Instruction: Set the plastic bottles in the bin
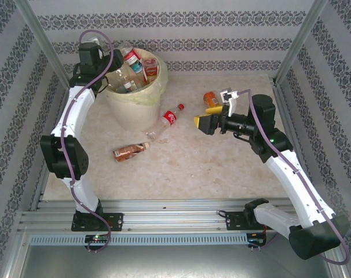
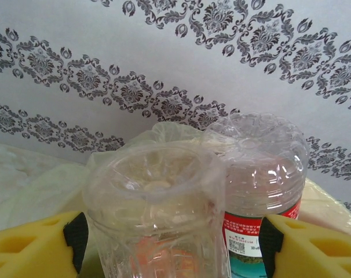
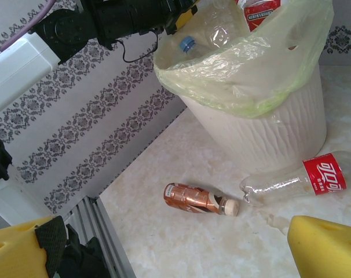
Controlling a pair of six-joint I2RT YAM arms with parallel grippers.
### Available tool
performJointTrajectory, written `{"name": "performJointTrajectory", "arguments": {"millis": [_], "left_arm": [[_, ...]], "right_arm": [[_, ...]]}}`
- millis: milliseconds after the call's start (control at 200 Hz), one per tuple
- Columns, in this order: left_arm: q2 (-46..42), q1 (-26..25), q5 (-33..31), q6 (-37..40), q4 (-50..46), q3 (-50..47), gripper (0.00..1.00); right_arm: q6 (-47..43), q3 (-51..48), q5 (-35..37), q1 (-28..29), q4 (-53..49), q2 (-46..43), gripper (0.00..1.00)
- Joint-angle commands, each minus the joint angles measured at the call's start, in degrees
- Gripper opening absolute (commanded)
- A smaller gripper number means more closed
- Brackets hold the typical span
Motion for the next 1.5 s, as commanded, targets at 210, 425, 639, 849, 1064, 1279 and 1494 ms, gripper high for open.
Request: {"name": "performJointTrajectory", "arguments": {"millis": [210, 425, 639, 849, 1064, 1279, 1494], "left_arm": [[-6.4, 0.6, 0.2, -0.9, -3.2, 2.1, 0.84], [-12.0, 0.5, 6.9, 2.2, -6.1, 0.6, 0.97], [-18.2, -0.4, 15.1, 5.6, -12.8, -4.7, 1.0], [-27.8, -6.0, 15.0, 12.3, -18.5, -16.7, 1.0], [-33.7, -14.0, 17.5, 16.6, -18.9, -28.5, 1.0], [-36.1, -19.9, 21.7, 8.8, -7.0, -37.6, 1.0], [-34.6, -23.7, 22.3, 3.3, 1.3, -41.8, 1.0]], "right_arm": [[-0.6, -0.5, 3.6, 1.0, -0.8, -0.3, 0.98], [-1.2, 1.3, 14.6, 0.9, -5.8, 2.3, 0.97], [-1.5, 3.2, 18.6, 1.1, -8.6, 6.5, 0.96], [-1.6, 4.9, 23.9, 0.3, -12.9, 10.8, 0.97], [-7.5, 5.0, 27.5, -2.3, -14.0, 17.6, 0.95], [-15.5, 10.5, 34.6, -5.0, -20.0, 29.1, 0.95], [-22.9, 17.4, 42.3, -7.0, -26.0, 40.2, 0.91]]}}
